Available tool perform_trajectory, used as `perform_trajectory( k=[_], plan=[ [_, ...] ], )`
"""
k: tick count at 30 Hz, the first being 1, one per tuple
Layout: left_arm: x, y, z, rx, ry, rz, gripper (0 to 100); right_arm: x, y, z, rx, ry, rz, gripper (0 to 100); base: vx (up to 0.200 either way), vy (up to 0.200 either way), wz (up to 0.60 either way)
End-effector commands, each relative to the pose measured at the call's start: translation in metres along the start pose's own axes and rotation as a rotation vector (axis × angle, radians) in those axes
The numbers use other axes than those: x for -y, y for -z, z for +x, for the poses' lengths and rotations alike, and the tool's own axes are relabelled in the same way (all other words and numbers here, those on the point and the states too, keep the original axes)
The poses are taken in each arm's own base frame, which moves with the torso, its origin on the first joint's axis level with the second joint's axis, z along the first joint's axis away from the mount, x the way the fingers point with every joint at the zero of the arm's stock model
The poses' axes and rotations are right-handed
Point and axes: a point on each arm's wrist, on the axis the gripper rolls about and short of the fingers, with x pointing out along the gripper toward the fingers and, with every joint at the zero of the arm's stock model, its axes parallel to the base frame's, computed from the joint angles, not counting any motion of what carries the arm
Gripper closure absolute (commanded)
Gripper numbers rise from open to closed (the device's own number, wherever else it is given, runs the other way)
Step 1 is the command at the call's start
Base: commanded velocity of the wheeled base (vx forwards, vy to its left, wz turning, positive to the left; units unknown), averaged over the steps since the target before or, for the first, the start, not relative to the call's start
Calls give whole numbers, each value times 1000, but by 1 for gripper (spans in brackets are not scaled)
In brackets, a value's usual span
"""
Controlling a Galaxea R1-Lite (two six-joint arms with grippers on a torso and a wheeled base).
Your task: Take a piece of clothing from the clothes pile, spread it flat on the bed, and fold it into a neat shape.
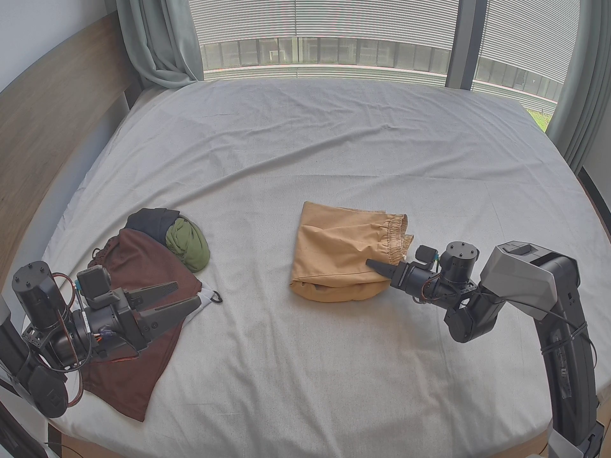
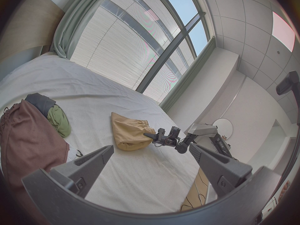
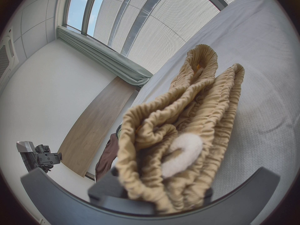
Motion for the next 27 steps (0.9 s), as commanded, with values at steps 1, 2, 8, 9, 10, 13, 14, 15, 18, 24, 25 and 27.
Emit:
perform_trajectory(
  k=[1, 2, 8, 9, 10, 13, 14, 15, 18, 24, 25, 27],
  plan=[
    [0, 0, 0, 0, 2, 1, 0, 1, 1, 0, -1, 0, 3, 0, 0, 0, 0],
    [0, 0, 0, 1, 1, 1, 0, 1, 2, 0, -2, 3, 5, 0, 0, 0, 0],
    [-1, -2, 1, 7, 2, 3, 0, 1, 15, -13, -41, 51, 36, 0, 0, 0, 0],
    [-1, -2, 1, 7, 2, 3, 0, -3, 17, -19, -56, 61, 22, 0, 0, 0, 0],
    [-1, -2, 1, 6, 1, 2, 0, -4, 19, -21, -65, 67, 14, 0, 0, 0, 0],
    [0, -2, 2, 6, 4, 3, 0, -10, 35, -36, -131, 95, -25, 0, 0, 0, 0],
    [0, -2, 2, 6, 4, 3, 0, -13, 38, -39, -148, 99, -30, 0, 0, 0, 0],
    [0, -2, 2, 6, 4, 3, 0, -15, 41, -42, -161, 101, -37, 0, 0, 0, 0],
    [0, -2, 2, 6, 4, 3, 0, -34, 53, -48, -207, 81, -58, 0, 0, 0, 0],
    [0, -2, 2, 6, 4, 3, 0, -71, 60, -50, -228, 7, -89, 0, 0, 0, 0],
    [0, -2, 2, 6, 4, 3, 0, -76, 60, -50, -223, -6, -97, 0, 0, 0, 0],
    [0, -2, 2, 6, 4, 3, 0, -82, 59, -50, -212, -26, -110, 0, 0, 0, 0]
  ],
)
